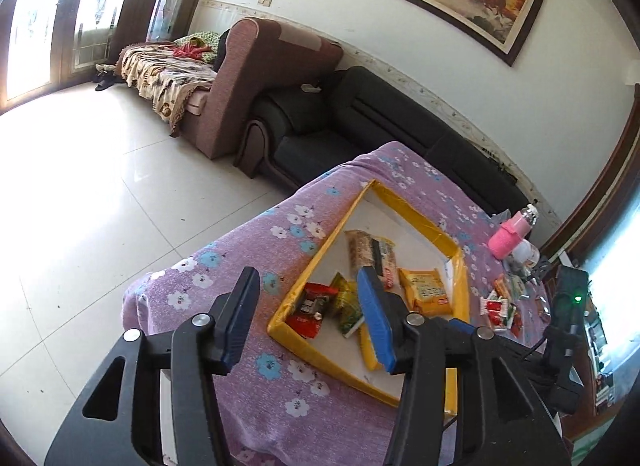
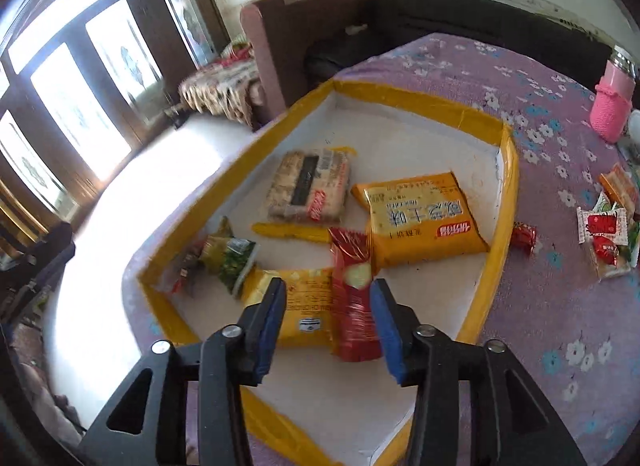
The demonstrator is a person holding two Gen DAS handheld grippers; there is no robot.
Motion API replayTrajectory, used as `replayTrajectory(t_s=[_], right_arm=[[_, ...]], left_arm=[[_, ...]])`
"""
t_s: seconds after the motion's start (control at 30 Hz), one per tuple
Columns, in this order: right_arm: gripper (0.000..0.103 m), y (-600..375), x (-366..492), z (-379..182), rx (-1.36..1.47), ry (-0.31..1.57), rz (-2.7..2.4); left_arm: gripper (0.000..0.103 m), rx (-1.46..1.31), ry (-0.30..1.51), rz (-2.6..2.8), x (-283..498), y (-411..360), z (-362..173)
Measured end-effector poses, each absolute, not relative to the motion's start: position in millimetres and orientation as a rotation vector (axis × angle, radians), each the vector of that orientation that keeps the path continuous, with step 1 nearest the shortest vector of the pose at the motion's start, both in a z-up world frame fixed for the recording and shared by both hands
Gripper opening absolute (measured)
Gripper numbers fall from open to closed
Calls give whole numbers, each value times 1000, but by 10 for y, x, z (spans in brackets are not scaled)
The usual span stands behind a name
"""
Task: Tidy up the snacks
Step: 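Carry the red candy and Golden Crown bar into the tray and release, then withdraw both open tools from the tray toward the remaining snacks, then grasp the red-white sachet with the left tool while the right tool grasps the small red packet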
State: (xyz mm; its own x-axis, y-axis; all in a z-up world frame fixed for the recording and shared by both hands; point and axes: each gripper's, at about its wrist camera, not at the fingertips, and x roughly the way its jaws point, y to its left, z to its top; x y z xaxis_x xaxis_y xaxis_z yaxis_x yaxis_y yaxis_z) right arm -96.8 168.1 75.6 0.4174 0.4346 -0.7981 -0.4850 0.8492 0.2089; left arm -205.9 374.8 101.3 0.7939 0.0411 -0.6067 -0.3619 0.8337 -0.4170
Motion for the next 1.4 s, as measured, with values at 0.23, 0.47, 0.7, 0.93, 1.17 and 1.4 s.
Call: replayTrajectory(t_s=[0.23,0.47,0.7,0.93,1.17,1.4], right_arm=[[54,927,-1135,1170,60,783,545],[72,-484,-1192,1131,128,738,328],[68,-1526,-1075,927,209,794,165],[67,-1294,-456,666,278,860,252],[62,-594,119,454,72,885,189],[25,-476,210,263,55,910,182]], left_arm=[[50,-497,617,121,-2022,3239,1130],[50,-458,678,-95,-1736,2380,1049],[49,-348,791,-265,-1469,1597,862],[49,-344,803,-233,-1390,1723,826],[49,-342,822,-231,-1285,1801,739],[49,-291,831,-291,-1182,1675,733]])
